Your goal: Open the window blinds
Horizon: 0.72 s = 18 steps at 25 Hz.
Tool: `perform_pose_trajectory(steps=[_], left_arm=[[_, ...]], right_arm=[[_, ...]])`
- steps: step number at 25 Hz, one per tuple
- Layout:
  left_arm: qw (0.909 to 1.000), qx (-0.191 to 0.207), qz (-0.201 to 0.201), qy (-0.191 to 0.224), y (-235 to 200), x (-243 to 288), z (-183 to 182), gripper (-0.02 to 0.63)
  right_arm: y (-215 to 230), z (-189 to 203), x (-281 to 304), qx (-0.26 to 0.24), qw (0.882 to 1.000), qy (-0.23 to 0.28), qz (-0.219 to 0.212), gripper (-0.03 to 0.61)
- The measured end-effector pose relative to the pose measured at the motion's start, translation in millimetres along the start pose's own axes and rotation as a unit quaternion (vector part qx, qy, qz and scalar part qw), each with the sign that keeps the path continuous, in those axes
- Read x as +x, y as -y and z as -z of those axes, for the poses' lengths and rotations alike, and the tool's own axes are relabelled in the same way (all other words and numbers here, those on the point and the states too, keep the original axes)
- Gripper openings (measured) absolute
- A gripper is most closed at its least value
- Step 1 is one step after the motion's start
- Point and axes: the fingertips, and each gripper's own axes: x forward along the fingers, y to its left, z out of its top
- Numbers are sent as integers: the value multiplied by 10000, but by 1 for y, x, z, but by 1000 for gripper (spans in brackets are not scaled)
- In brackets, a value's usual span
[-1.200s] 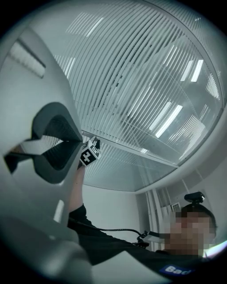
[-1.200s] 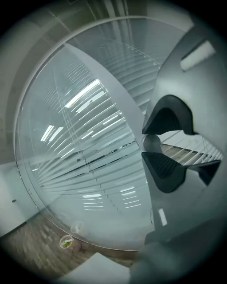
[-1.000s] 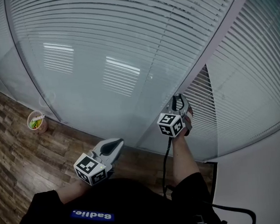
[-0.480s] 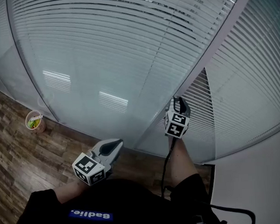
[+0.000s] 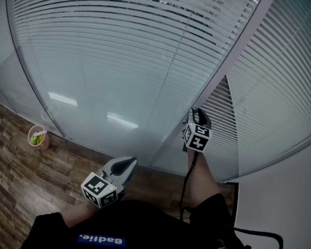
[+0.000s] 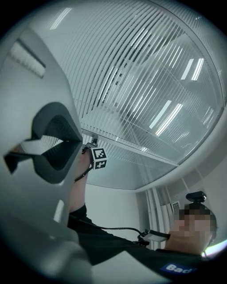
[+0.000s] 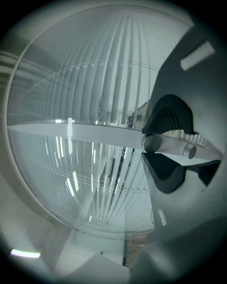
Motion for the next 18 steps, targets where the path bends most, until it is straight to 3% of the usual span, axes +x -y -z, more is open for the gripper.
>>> perform_pose_trajectory(steps=[3, 6, 8, 11, 13, 15, 18], left_arm=[[10000, -9, 13, -1, 1, -1, 2, 0], [10000, -24, 16, -8, 2, -1, 3, 0], [10000, -29, 12, -9, 2, -2, 4, 0], [10000, -49, 10, -13, 3, -3, 5, 0], [10000, -62, 10, -24, 3, -2, 5, 0], [10000, -71, 12, -27, 3, -2, 5, 0], [10000, -86, 16, -23, 3, -3, 8, 0]], right_arm=[[-5, 0, 0, -916, 9956, -103, 139, 137], [-11, 4, -1, -1859, 9816, -308, 304, 146], [-14, 6, -1, -2613, 9633, -373, 485, 152], [-15, 7, 0, -3702, 9247, -403, 794, 149], [-14, 7, 1, -4031, 9097, -412, 908, 130], [-14, 7, 0, -3993, 9114, -375, 923, 129], [-14, 9, -1, -3583, 9294, -299, 833, 127]])
